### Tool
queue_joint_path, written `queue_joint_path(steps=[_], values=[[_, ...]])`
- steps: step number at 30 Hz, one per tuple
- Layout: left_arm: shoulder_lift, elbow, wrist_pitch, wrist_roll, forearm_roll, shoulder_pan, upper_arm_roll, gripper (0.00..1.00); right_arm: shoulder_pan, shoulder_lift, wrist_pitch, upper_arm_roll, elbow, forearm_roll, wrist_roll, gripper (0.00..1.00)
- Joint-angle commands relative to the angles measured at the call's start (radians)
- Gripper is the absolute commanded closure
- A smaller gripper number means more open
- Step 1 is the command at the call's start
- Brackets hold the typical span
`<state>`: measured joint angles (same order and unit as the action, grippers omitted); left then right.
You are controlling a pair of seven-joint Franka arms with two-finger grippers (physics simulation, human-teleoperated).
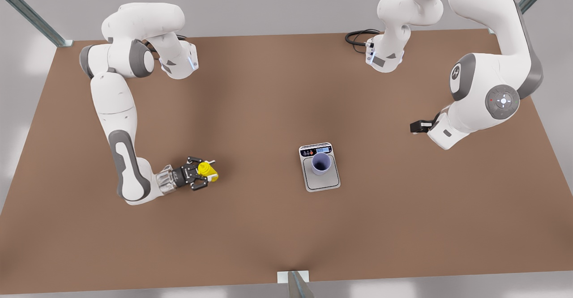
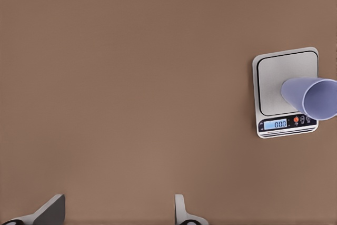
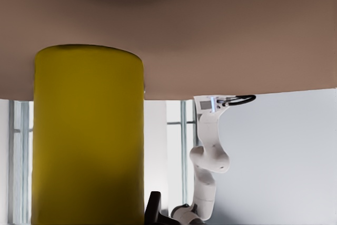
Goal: Move cup to the weight, pick up sauce bottle, pour sauce
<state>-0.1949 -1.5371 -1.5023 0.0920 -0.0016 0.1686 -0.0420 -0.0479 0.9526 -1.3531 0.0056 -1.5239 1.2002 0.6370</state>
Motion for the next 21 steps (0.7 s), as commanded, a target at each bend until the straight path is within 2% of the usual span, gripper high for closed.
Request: queue_joint_path(steps=[1, 6, 7, 8, 21], values=[[0.0, 0.0, 0.001, 0.0, 0.0, 0.0, 0.001, 0.0, 0.0, 0.0, -0.034, -0.001, -0.005, 0.056, 0.01, 0.79], [0.0, 0.0, 0.001, 0.0, 0.0, 0.0, 0.001, 0.0, -0.007, 0.026, -0.041, 0.001, -0.005, 0.044, 0.006, 0.77], [0.0, 0.0, 0.001, 0.0, 0.0, 0.0, 0.001, 0.0, -0.006, 0.026, -0.041, 0.001, -0.005, 0.045, -0.003, 0.46], [0.0, 0.0, 0.001, 0.0, 0.0, 0.0, 0.001, 0.0, -0.004, 0.031, -0.047, 0.001, -0.004, 0.045, 0.003, 0.0], [0.002, 0.002, 0.001, 0.0, 0.0, 0.0, 0.001, 0.0, -0.004, 0.031, -0.047, 0.002, 0.004, 0.038, -0.008, 0.0]])
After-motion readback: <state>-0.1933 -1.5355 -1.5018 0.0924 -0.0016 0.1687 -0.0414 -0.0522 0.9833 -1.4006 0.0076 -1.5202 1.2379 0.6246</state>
